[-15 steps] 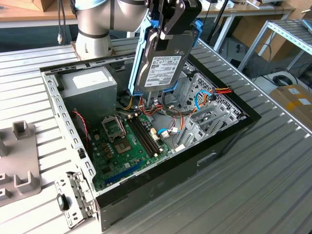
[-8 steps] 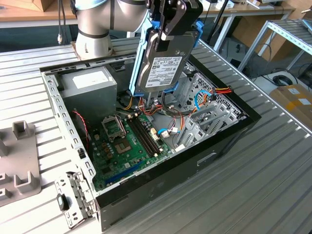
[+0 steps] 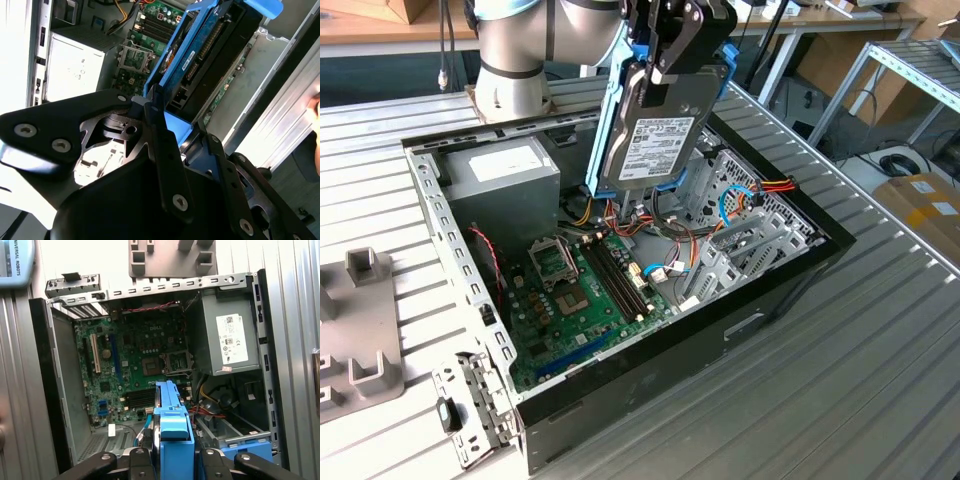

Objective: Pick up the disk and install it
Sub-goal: 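Pick up the disk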

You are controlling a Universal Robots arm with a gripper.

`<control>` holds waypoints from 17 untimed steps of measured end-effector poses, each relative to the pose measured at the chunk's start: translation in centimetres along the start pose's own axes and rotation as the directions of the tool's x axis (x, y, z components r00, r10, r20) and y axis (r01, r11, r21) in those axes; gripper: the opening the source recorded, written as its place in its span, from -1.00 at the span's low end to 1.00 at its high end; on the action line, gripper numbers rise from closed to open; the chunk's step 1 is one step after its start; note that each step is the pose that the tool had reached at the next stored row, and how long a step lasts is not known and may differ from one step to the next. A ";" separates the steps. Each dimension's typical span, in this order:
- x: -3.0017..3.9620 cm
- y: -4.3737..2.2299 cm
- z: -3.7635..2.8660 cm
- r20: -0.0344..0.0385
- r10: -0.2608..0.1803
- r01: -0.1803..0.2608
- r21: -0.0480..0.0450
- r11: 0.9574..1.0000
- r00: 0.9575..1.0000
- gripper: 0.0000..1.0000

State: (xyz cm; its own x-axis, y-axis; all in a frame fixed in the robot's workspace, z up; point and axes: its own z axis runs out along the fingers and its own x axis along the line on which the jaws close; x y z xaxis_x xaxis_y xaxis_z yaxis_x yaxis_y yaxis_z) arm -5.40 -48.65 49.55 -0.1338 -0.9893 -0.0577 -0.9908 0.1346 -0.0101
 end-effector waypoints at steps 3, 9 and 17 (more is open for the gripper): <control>0.18 -0.02 0.01 0.000 0.000 0.000 0.000 1.000 1.000 -0.25; 0.28 -0.03 0.01 0.000 -0.040 0.040 -0.002 0.999 0.999 -0.25; 0.70 -0.14 -0.01 0.001 -0.058 0.058 -0.003 0.998 0.998 -0.25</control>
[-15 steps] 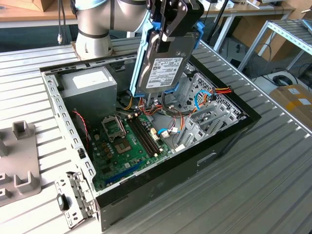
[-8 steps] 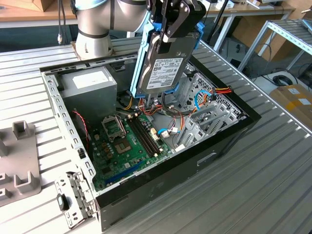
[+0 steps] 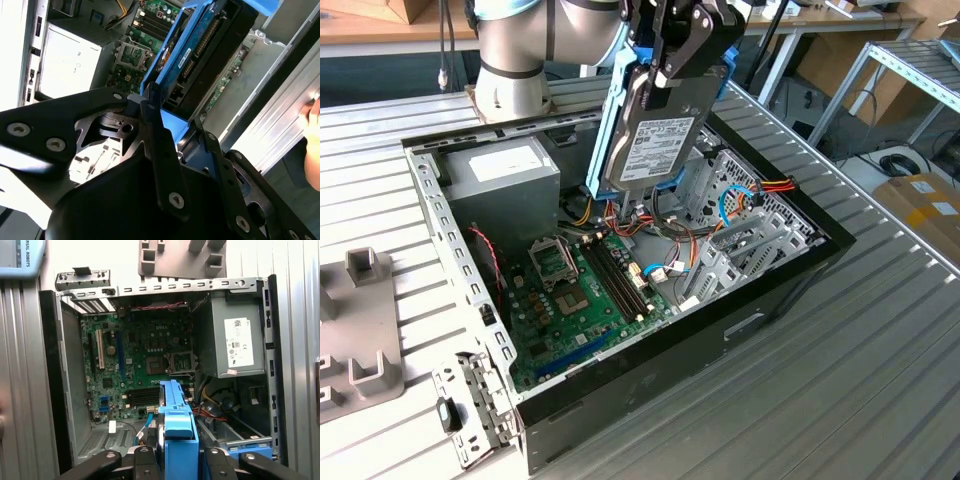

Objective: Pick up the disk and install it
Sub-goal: 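Pick up the disk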

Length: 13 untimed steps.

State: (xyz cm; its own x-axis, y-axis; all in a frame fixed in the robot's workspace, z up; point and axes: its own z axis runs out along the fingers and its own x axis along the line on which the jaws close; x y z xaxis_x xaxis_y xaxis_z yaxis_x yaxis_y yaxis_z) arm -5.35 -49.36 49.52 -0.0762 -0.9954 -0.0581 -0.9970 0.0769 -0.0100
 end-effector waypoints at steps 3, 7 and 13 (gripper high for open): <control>0.25 -0.02 -0.01 0.000 0.000 0.000 0.000 1.000 1.000 -0.25; 0.70 -0.05 -0.03 0.000 0.000 0.000 0.000 1.000 1.000 -0.25; 1.12 -0.09 -0.06 0.000 0.000 0.000 0.000 1.000 1.000 -0.25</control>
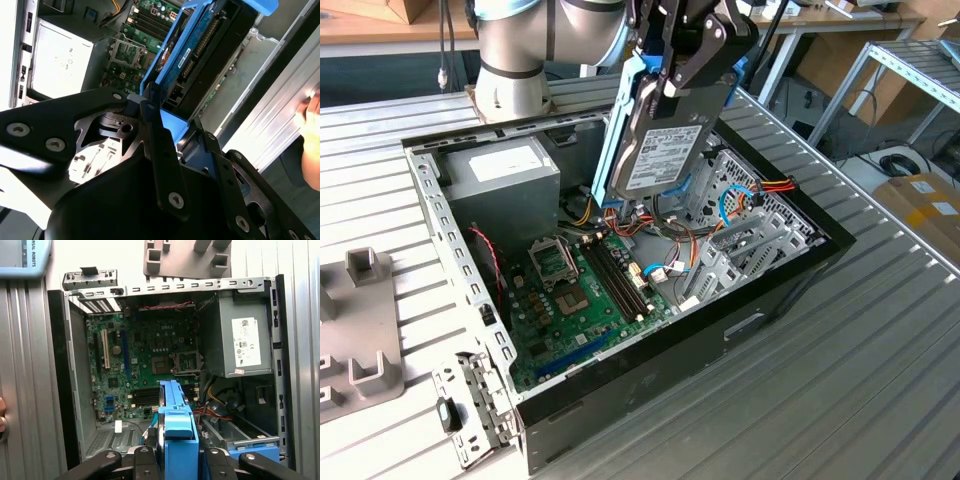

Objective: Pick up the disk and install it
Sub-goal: 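Pick up the disk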

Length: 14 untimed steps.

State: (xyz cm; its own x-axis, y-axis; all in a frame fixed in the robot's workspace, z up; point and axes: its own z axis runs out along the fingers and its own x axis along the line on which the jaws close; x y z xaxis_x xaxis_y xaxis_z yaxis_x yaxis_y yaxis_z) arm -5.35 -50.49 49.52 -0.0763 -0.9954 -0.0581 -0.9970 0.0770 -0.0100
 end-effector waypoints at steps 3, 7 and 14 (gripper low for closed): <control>0.16 -0.01 0.00 0.000 0.000 0.000 0.000 1.000 1.000 -0.25; 0.29 -0.02 0.00 0.000 0.000 0.000 0.000 1.000 1.000 -0.25; 0.45 -0.04 0.02 0.000 0.000 0.000 0.000 1.000 1.000 -0.25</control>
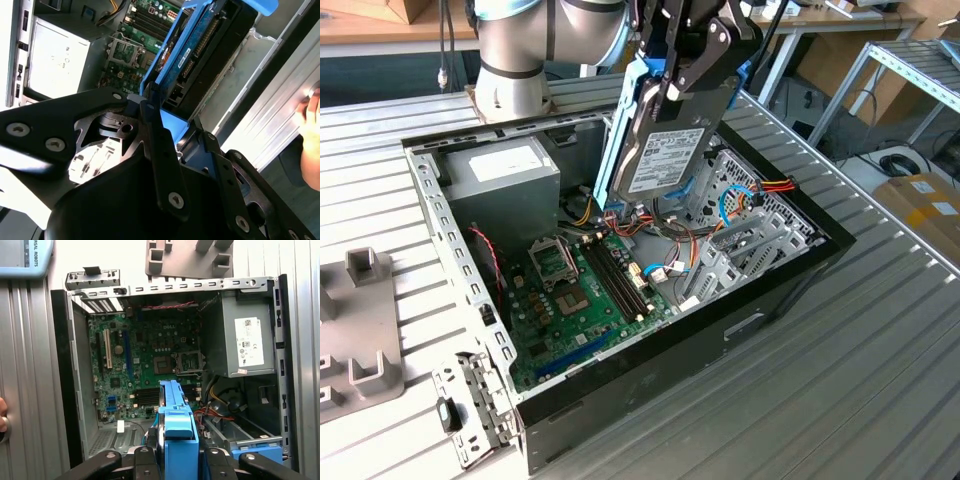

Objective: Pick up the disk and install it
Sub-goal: 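Pick up the disk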

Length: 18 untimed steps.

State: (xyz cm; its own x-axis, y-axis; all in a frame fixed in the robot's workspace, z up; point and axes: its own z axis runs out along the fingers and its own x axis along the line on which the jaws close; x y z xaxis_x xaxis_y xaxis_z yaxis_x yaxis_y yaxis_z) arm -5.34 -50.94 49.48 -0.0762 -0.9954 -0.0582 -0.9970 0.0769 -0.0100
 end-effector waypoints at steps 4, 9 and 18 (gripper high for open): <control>0.14 -0.02 0.03 0.000 0.000 0.000 0.000 1.000 1.000 -0.25; 0.32 -0.04 0.07 0.000 0.000 0.000 -0.001 1.000 1.000 -0.25; 0.68 -0.08 0.15 0.000 0.000 0.000 -0.001 1.000 1.000 -0.25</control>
State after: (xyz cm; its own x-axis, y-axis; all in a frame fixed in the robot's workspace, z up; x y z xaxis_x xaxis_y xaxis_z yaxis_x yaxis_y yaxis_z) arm -5.32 -51.61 49.29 -0.0763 -0.9954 -0.0580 -0.9970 0.0769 -0.0090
